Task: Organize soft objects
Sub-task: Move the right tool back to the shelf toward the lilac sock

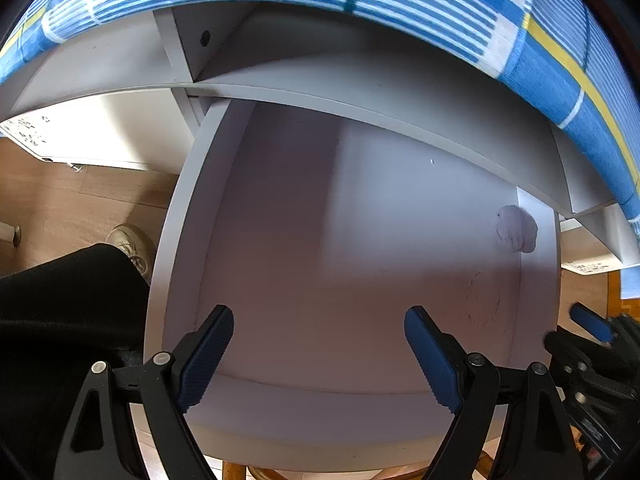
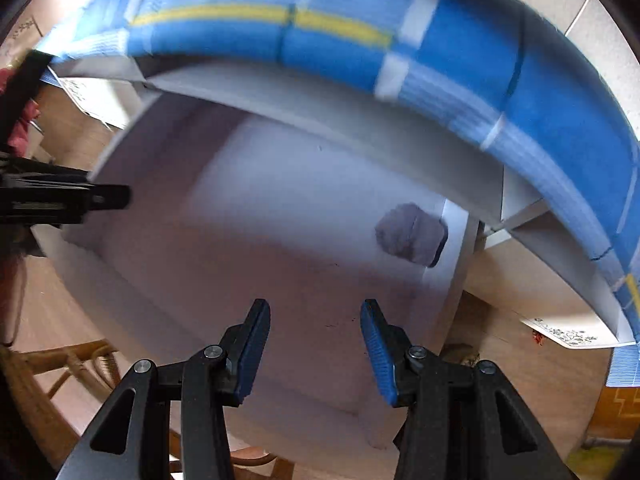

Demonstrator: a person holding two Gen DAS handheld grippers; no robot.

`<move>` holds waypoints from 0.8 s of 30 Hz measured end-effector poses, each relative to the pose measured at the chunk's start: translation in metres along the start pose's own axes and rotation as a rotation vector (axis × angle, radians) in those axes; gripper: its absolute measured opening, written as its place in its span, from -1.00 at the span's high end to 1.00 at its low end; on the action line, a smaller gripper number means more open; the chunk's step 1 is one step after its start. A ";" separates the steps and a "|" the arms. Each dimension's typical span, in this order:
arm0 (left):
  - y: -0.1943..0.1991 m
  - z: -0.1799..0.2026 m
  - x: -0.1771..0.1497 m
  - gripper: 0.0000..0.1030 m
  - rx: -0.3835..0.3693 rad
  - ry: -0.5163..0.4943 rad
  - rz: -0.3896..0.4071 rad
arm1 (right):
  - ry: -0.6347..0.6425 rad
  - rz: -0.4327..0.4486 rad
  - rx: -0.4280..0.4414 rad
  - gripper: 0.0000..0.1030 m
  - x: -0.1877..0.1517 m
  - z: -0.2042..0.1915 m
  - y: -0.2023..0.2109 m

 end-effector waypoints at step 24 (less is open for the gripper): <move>-0.010 0.007 -0.006 -0.71 0.016 -0.033 -0.018 | 0.591 -0.209 -0.412 0.08 -0.023 0.034 -0.122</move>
Point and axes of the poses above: each gripper's, at about its wrist camera, not at the fingertips, and y roughly against the way its jaws point, z to its right, x to its top, the point moved 7 cm from there along -y, roughly the way its jaws point, and after that the axes turned 12 degrees about z, right-handed, at the moved point
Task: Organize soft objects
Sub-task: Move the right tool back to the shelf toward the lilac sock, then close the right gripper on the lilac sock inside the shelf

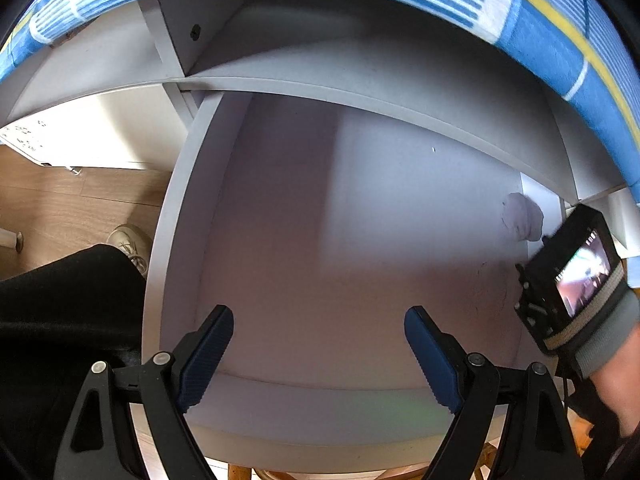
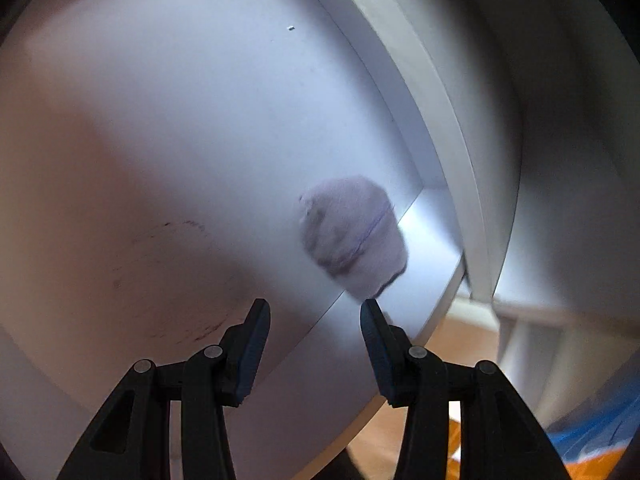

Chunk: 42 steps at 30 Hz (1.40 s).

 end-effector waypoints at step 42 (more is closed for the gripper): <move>-0.008 -0.010 -0.007 -0.71 0.017 0.044 -0.028 | -0.172 0.097 0.100 -0.14 0.018 0.014 0.000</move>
Point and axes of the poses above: each gripper's, at about its wrist camera, not at the fingertips, and y roughly against the way its jaws point, z to its right, x to its top, the point moved 7 cm from there along -y, roughly the way its jaws point, and after that the axes turned 12 degrees about z, right-handed, at the moved point
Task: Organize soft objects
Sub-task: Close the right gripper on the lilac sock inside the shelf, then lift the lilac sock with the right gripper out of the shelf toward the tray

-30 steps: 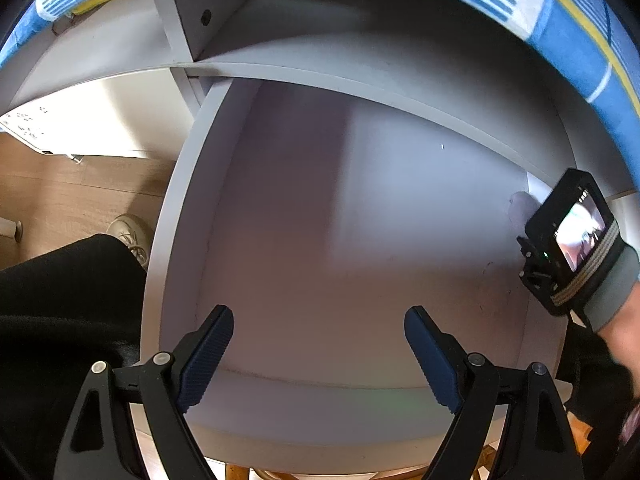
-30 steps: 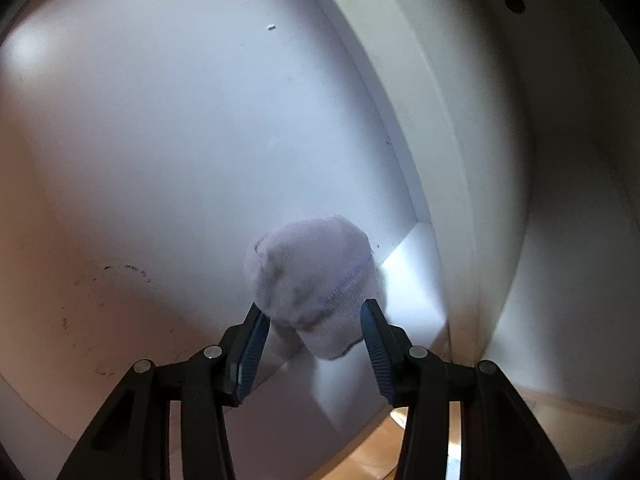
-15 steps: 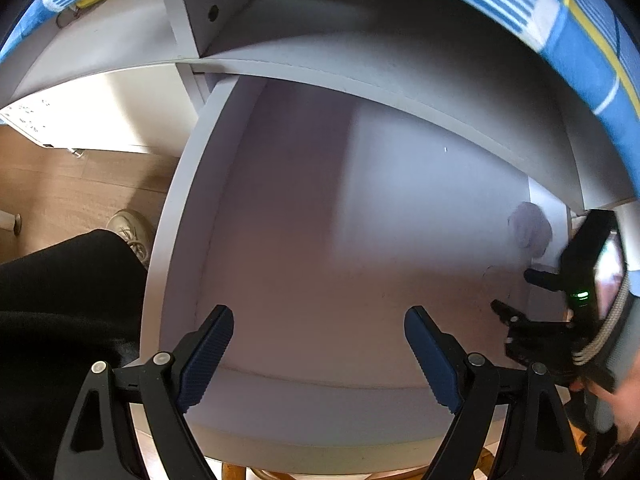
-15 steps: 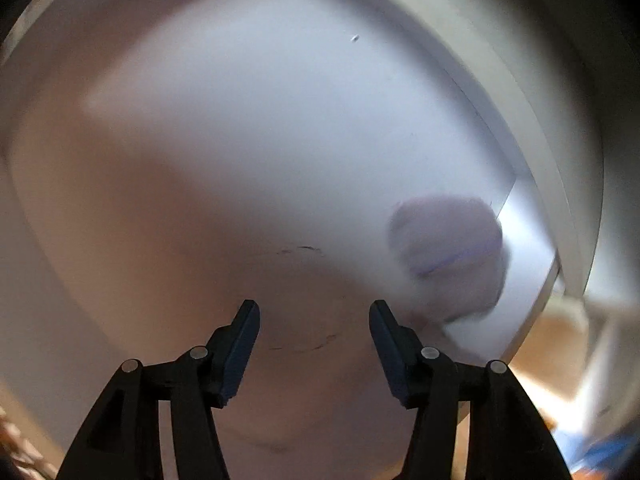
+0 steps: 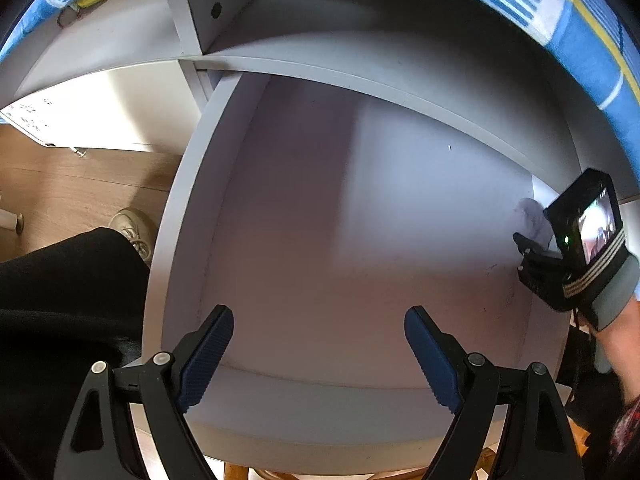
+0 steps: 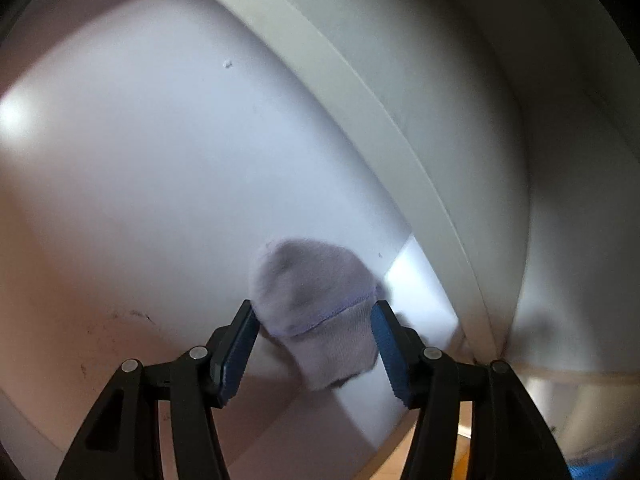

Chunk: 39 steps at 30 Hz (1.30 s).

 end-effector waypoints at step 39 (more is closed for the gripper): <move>0.008 0.006 0.007 -0.71 0.013 -0.041 0.053 | -0.277 -0.074 0.245 -0.05 0.006 -0.024 0.032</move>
Point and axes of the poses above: each gripper's, at about its wrist camera, not at the fingertips, and y roughly against the way its jaws point, z to its right, x to its top, the point moved 7 cm from there along -y, roughly the way its jaws point, and after that the axes turned 12 degrees about z, right-handed, at the moved point
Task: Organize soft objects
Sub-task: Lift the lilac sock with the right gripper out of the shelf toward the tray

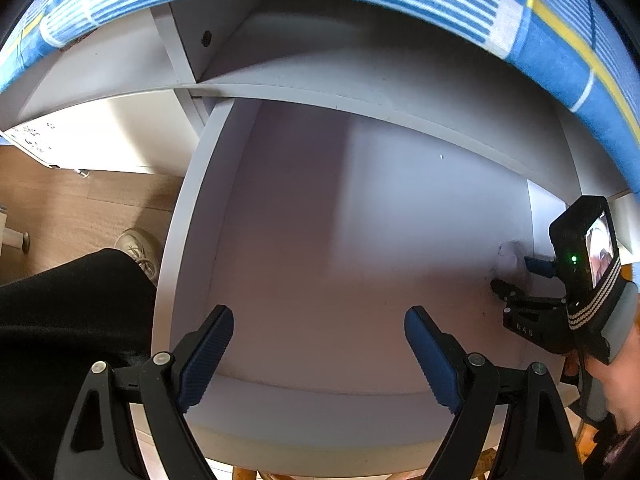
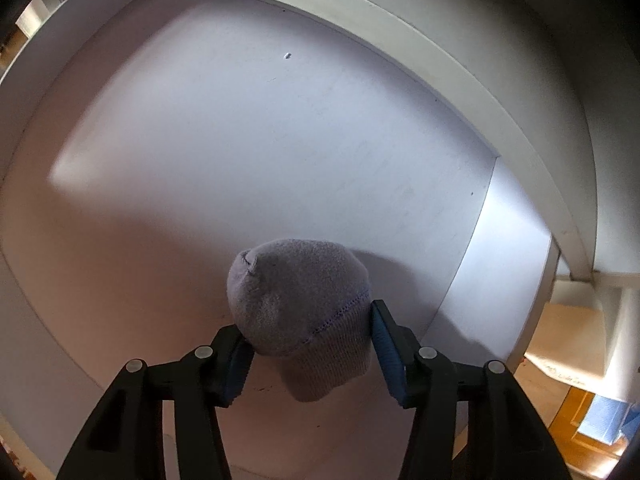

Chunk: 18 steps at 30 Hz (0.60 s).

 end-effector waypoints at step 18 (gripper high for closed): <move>0.004 -0.004 0.004 -0.71 0.010 -0.021 0.028 | -0.263 -0.043 0.185 0.02 -0.020 0.033 0.004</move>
Point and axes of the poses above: each gripper's, at about its wrist camera, not at the fingertips, and y roughly against the way its jaws point, z to its right, x to its top, the point moved 7 cm from there along -y, roughly the way its jaws point, and after that the axes turned 12 degrees about z, right-handed, at the moved point
